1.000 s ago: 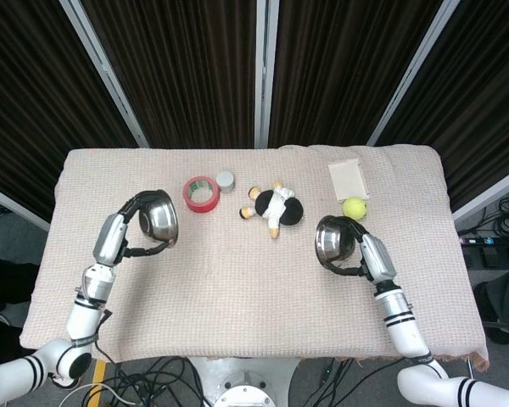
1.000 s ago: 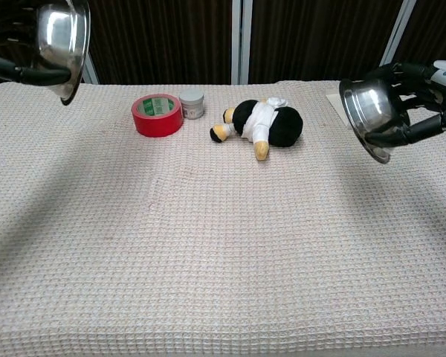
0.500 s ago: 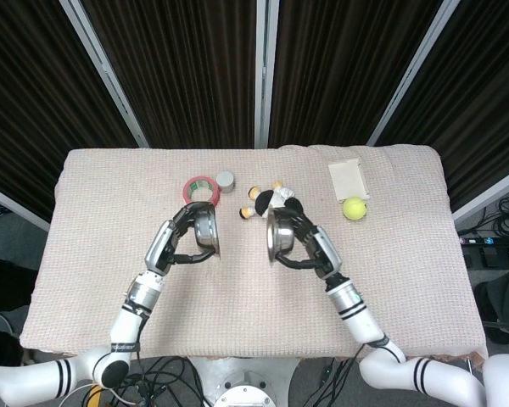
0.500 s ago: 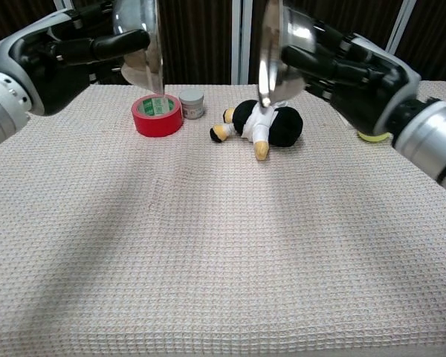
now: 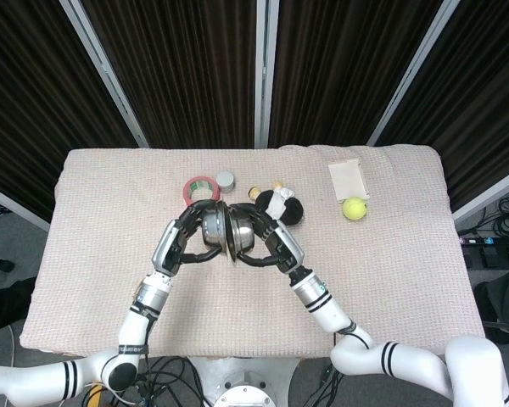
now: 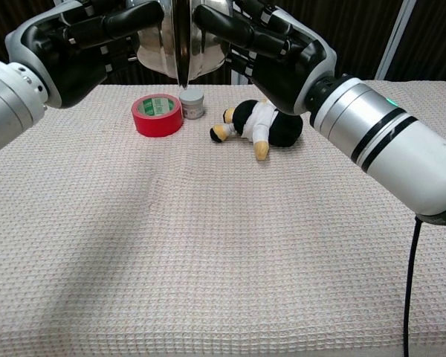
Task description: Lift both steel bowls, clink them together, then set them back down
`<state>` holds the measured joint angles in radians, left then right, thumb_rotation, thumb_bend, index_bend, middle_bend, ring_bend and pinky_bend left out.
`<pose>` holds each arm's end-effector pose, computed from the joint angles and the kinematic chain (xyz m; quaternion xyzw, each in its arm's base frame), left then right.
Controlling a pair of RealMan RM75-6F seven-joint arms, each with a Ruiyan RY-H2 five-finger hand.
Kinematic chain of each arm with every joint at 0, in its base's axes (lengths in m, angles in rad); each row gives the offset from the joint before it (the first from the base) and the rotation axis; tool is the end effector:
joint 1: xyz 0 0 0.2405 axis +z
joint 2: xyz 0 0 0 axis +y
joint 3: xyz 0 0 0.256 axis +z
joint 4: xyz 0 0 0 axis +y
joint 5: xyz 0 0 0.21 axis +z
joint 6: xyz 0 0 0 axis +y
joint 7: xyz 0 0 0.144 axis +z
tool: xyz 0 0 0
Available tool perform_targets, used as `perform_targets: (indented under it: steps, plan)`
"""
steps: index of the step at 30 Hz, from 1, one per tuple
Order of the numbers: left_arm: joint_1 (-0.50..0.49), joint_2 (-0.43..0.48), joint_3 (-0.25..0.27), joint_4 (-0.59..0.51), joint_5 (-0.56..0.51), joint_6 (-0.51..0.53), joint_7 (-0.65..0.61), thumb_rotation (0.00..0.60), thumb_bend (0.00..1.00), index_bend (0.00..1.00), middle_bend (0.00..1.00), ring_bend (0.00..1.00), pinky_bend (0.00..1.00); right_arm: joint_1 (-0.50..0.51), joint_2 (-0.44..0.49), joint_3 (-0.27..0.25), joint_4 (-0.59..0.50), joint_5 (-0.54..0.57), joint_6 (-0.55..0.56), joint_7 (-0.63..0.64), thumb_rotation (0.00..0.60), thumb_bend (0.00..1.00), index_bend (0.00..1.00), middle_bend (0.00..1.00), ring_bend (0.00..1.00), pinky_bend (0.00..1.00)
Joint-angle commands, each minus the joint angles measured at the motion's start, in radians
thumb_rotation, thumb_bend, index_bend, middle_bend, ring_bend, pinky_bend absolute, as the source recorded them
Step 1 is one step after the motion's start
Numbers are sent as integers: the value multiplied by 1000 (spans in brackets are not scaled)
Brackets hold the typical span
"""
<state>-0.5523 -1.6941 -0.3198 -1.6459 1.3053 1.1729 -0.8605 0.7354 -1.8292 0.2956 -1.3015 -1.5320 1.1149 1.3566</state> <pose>-0.0984 0.3024 -0.0050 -0.2884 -0.6940 -0.6591 0.0279 -0.0646 -0.3281 -0.0509 -0.3067 0.7006 -0.6302 0.1342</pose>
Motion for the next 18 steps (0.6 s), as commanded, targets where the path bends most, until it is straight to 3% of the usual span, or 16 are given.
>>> perform_targets:
  steps: [1,5,9,18]
  plan:
    - [12,13,2,3,-1,7,-2,600,288,431,432,433,663,-21,23,-12,-12,1,29,-8,600,164,351,344,279,394]
    - [29,30,-10,16,-13,19,-12,600,288,431,436,434,663,-58,67,-14,-43,18,74,-38,600,164,350,344,280,394]
    - [21,29,-18,3,-7,11,-14,600,288,431,441,437,663,-44,84,7,-53,49,46,-35,600,164,350,344,280,394]
    - [-23,-15,-27,-27,11,-10,20,600,288,431,442,437,662,43,4,16,-22,44,-12,-43,600,164,351,339,280,394]
